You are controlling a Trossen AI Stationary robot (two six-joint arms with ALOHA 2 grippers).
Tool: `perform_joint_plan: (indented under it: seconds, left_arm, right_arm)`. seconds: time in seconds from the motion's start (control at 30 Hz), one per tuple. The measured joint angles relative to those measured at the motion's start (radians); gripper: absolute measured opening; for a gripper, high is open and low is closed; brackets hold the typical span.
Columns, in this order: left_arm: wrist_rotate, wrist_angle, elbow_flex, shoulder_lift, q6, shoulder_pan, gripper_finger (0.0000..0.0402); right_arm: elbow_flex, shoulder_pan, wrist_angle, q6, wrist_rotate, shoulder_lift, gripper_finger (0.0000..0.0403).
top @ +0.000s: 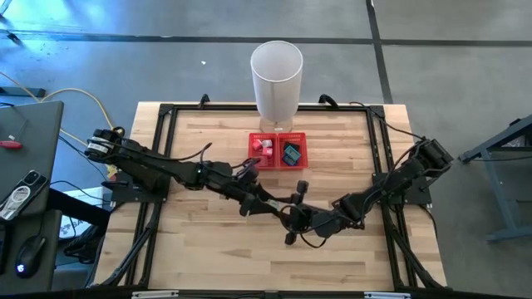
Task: Pick & Place Office items
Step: Put the green charger adapter into the left red bin
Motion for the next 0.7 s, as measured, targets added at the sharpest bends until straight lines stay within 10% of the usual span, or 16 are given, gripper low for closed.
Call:
perform_joint_plan:
  seconds: [0.7]
  left_arm:
    - [0.015, -0.001, -0.001, 0.023, -0.044, 0.005, 0.0352]
  right_arm:
    - [0.000, -0.005, 0.062, -0.103, -0.009, 0.000, 0.0121]
